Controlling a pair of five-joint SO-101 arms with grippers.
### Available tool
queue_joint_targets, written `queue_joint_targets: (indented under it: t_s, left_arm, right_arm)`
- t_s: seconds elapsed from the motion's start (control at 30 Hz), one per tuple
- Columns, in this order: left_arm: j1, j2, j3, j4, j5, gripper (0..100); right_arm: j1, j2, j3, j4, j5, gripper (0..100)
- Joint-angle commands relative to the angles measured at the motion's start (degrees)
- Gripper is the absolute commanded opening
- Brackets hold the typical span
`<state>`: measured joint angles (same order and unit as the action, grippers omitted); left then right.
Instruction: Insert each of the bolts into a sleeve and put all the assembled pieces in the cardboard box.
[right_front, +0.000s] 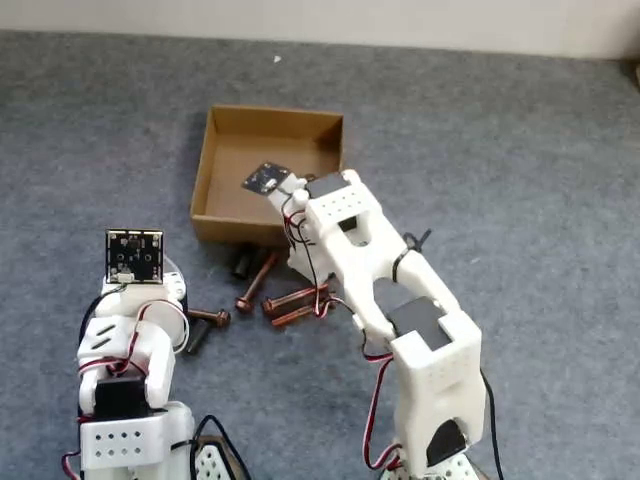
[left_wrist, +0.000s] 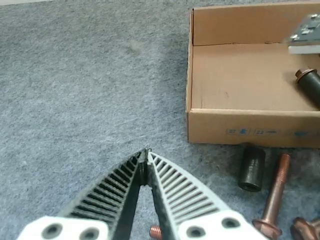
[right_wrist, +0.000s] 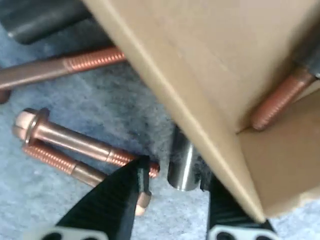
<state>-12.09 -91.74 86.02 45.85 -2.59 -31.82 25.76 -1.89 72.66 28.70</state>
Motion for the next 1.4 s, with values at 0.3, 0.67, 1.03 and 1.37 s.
queue_joint_targets:
  t_s: [0.3,0.67,1.03,1.37]
  left_arm:
    - [-0.8,-0.6,0.0,0.0,-0.6,1]
    - [-0.8,-0.6,0.0,0.0,-0.6,1]
    - [-0.5,-0.6,-0.7,0.2,-0.6,1]
    - [2.0,0.1,-14.6,12.7,-10.0,1]
  right_arm:
    - [0.3,3.3,-1.5,-1.5,2.6,0.5]
    - [0.5,-11.7,-1.4,6.3,2.3,0.5]
    - [0.6,-38.4,10.6,9.0,-7.9,0.5]
    - [5.1,-62.5,32.0,1.4,-17.7,0.5]
